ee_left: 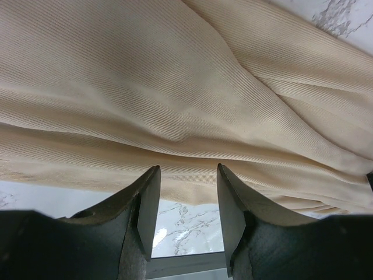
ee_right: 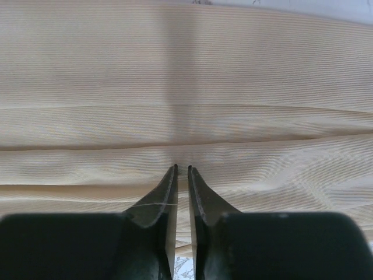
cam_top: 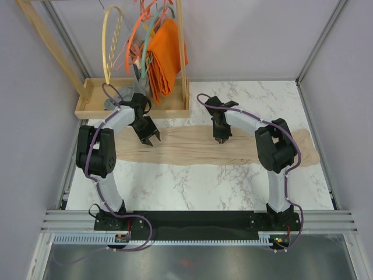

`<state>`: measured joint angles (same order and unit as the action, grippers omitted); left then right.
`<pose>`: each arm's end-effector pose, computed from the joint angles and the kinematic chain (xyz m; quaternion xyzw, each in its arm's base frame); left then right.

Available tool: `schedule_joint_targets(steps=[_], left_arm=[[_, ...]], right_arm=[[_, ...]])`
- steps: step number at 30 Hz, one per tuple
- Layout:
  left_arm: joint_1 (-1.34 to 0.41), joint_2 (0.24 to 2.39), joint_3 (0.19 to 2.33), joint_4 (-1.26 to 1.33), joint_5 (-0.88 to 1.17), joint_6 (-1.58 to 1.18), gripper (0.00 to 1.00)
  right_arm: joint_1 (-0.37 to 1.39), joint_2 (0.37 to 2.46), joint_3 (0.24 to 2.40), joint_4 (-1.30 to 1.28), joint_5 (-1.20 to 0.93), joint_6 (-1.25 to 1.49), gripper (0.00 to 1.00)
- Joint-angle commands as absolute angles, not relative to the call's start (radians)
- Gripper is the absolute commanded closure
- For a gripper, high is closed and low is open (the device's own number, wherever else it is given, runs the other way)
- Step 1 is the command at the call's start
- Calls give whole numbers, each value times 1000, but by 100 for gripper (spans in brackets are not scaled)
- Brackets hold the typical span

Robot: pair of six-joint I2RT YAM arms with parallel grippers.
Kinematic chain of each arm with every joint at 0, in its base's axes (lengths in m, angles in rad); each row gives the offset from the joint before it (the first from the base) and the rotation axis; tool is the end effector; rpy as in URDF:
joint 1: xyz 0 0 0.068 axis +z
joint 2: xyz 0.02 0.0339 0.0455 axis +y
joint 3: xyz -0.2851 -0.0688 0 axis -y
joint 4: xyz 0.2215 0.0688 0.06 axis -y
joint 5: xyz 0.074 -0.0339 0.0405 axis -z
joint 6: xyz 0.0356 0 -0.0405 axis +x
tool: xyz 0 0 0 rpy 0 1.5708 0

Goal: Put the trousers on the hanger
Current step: Fold the trousers at the center of the board.

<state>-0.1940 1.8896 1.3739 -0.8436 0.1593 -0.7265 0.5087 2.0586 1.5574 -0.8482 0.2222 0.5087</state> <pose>0.3468 -0.0739 0.2205 -0.2527 0.9585 -0.1176 0.0591 0.3537 0.1882 0.2055 0.0122 0.9878 -0.0428 0.1496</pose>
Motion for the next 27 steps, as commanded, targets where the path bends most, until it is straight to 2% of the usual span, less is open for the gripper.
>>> schedule_joint_targets(steps=[1, 3, 5, 8, 9, 12, 15, 27], left_arm=[[-198, 1848, 1362, -861, 150, -689, 49], [-198, 1842, 1358, -864, 149, -689, 49], [-198, 1838, 1353, -864, 146, -690, 49], [-198, 1827, 1344, -864, 149, -690, 49], [-198, 1821, 1342, -862, 149, -690, 49], [-198, 1819, 1338, -862, 146, -687, 49], [-198, 1813, 1333, -862, 149, -690, 49], [-196, 1759, 1296, -865, 150, -681, 49]], right_arm=[[514, 2069, 1551, -839, 259, 518, 83], [517, 2066, 1555, -836, 256, 518, 87], [517, 2056, 1559, -838, 255, 518, 88], [520, 2019, 1568, -850, 253, 509, 80], [523, 2000, 1566, -859, 258, 511, 72], [523, 1965, 1556, -887, 268, 529, 60], [523, 1950, 1525, -893, 298, 572, 55], [503, 2046, 1554, -881, 264, 690, 55]])
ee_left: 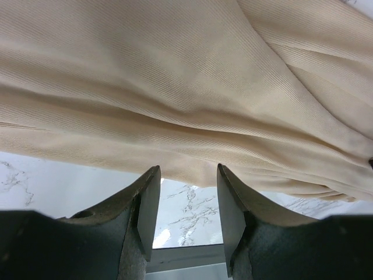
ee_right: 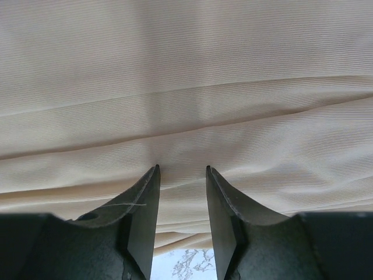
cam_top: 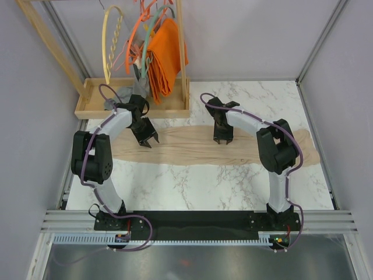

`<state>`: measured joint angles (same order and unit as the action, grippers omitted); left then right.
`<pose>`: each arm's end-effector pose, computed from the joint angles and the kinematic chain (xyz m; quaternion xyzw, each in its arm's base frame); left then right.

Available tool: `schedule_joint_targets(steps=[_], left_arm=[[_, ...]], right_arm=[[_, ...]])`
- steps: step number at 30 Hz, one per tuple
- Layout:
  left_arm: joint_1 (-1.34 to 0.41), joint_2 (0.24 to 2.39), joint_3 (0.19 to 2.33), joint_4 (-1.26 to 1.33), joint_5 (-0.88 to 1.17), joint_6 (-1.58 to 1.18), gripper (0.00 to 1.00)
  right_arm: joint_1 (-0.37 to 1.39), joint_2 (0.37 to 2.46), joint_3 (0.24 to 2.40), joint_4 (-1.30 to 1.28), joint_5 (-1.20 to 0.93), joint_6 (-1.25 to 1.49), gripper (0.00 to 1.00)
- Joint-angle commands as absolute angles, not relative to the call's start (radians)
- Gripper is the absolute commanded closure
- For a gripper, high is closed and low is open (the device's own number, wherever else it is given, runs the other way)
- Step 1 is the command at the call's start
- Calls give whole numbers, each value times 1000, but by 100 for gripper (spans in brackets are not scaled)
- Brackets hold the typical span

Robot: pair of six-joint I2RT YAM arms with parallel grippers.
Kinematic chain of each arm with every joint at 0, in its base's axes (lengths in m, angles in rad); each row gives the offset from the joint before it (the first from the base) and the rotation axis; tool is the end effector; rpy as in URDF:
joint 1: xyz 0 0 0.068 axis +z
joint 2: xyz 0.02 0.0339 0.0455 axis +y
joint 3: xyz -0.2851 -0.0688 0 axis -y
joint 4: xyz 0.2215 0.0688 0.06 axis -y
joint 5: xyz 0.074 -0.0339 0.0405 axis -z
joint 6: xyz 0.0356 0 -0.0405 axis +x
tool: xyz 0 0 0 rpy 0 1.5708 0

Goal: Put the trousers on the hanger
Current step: Fold the trousers at the center of the board.

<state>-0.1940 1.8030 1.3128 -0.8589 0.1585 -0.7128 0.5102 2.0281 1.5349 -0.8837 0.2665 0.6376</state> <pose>0.3259 -0.0698 0.2331 -0.2457 0.9598 -0.1190 0.0647 0.3451 0.1824 0.2110 0.0756 0.9837 -0.0590 0.1524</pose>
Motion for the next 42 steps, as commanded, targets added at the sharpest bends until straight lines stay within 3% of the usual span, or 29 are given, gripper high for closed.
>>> schedule_joint_targets(steps=[1, 4, 17, 42], left_arm=[[-196, 1756, 1293, -867, 152, -677, 49], [-196, 1753, 1293, -868, 152, -672, 49], [-196, 1766, 1302, -870, 138, -663, 49], [-67, 1795, 1255, -877, 48, -581, 50]], right_arm=[[503, 2049, 1548, -876, 259, 692, 56], [495, 2054, 1536, -867, 252, 710, 59], [494, 2013, 1549, -862, 282, 709, 99], [479, 2075, 1766, -876, 423, 626, 100]])
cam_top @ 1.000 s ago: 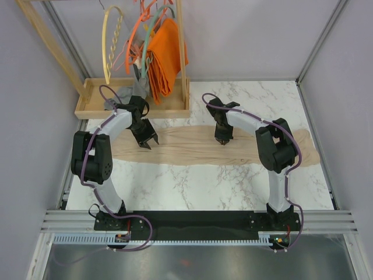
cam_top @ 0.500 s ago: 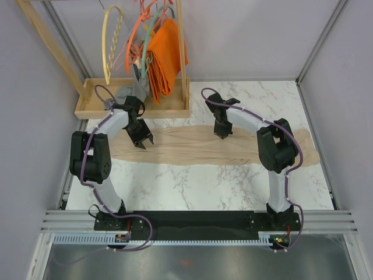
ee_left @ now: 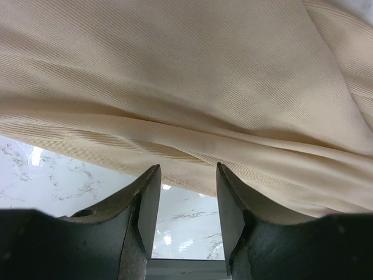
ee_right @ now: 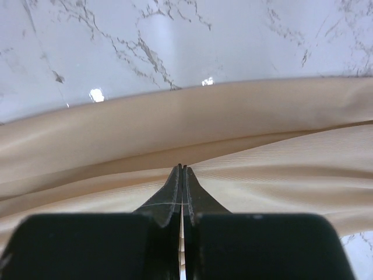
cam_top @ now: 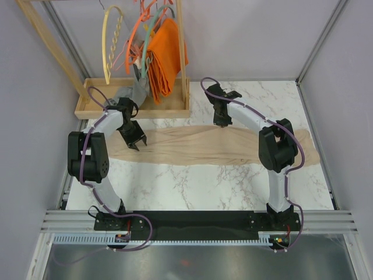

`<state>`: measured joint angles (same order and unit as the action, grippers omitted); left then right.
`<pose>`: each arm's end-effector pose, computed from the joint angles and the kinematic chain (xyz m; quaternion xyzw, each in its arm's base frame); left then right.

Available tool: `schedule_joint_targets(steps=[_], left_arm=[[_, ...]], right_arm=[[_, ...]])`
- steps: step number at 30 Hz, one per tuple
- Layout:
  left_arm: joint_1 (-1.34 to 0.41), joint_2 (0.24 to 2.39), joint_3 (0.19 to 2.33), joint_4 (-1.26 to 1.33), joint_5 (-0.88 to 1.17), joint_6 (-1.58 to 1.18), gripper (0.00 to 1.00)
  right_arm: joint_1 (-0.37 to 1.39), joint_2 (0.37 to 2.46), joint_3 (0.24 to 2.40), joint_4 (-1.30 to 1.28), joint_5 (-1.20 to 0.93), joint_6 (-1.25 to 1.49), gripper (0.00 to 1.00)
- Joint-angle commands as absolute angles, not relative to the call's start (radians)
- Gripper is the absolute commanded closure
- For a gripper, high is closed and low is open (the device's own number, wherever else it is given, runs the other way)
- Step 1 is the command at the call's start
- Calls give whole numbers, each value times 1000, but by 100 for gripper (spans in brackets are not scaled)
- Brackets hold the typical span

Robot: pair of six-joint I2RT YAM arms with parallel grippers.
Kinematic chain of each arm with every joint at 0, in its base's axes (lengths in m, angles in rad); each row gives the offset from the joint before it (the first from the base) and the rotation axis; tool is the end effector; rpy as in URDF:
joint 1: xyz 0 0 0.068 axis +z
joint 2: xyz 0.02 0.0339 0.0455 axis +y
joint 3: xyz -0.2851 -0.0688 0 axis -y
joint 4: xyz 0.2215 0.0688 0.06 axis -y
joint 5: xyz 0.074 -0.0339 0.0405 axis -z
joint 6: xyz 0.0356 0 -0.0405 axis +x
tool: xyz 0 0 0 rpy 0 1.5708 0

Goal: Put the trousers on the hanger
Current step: Fold the trousers at the center of the board.

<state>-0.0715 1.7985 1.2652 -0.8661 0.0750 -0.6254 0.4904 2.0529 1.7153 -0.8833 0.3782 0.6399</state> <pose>0.3233 -0.0258 0.2224 -0.2691 0.9586 -0.0643 0.0676 0.3747 0.1852 0.2488 0.1049 0.9620 -0.0648 0.2435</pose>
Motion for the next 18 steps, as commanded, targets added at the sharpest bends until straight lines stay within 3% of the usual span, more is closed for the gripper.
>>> schedule_joint_targets(steps=[1, 18], left_arm=[[-67, 1792, 1253, -879, 46, -581, 50], [-60, 1738, 1249, -907, 25, -574, 50]], right_arm=[[479, 2079, 1770, -870, 426, 623, 100], [436, 2180, 1853, -804, 436, 586, 100]])
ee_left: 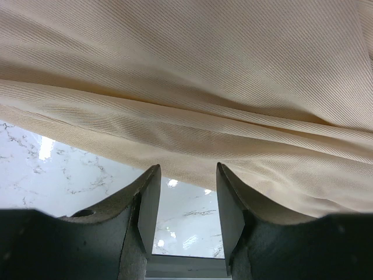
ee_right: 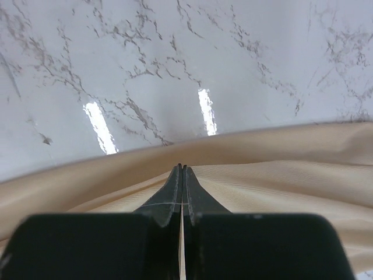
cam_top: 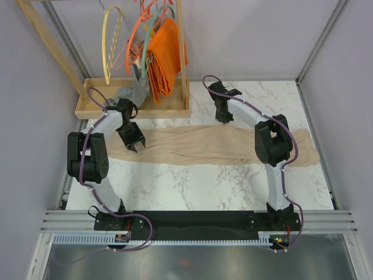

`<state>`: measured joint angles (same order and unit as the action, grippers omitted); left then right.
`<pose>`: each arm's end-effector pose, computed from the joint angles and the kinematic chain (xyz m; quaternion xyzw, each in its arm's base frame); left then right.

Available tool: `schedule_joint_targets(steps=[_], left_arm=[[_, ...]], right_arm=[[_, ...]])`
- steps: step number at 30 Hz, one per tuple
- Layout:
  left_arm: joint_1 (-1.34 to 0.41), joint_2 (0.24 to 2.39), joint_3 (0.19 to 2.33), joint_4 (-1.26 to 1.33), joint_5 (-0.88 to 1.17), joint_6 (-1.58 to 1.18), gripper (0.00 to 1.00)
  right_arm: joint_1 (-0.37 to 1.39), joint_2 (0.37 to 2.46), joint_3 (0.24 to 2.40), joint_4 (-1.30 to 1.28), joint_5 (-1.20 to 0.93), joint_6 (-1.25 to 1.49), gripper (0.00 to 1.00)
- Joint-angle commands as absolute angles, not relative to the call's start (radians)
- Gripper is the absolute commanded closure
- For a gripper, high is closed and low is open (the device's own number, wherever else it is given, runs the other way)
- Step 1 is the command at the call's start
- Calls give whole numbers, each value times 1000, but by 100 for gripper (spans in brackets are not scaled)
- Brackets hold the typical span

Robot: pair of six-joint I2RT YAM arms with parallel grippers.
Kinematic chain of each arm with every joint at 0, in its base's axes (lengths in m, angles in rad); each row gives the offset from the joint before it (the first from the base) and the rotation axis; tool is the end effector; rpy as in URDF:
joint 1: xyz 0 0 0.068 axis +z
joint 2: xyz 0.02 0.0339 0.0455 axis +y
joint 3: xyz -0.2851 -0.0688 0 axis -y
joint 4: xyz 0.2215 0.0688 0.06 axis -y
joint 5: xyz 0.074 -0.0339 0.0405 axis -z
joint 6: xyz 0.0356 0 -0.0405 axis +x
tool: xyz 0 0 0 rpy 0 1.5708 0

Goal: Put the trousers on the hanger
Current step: Fold the trousers at the center of the board.

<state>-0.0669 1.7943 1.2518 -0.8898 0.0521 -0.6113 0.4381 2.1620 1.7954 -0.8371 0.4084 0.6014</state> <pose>0.3182 -0.0232 0.2200 -0.2664 0.9610 -0.0475 0.0566 0.4094 0.1762 0.2273 0.1154 0.9565 -0.0843 0.2541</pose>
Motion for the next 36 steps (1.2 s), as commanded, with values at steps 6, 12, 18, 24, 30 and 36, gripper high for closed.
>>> schedule_joint_targets(steps=[6, 12, 18, 24, 30, 36], left_arm=[[-58, 1730, 1253, -914, 28, -572, 50], [-57, 1720, 1258, -919, 37, -571, 50], [-57, 1749, 1258, -890, 37, -584, 50], [-52, 1753, 1243, -858, 9, -584, 50], [-52, 1769, 1213, -836, 11, -574, 51], [-52, 1769, 1170, -816, 28, -577, 51]], right_arm=[[428, 2244, 1879, -788, 396, 563, 94], [423, 2217, 1879, -807, 351, 522, 59], [332, 2034, 1793, -882, 396, 503, 48], [54, 1885, 1623, -933, 368, 492, 49], [-127, 1885, 1508, -927, 302, 509, 57], [-267, 1839, 1371, -881, 278, 526, 58]])
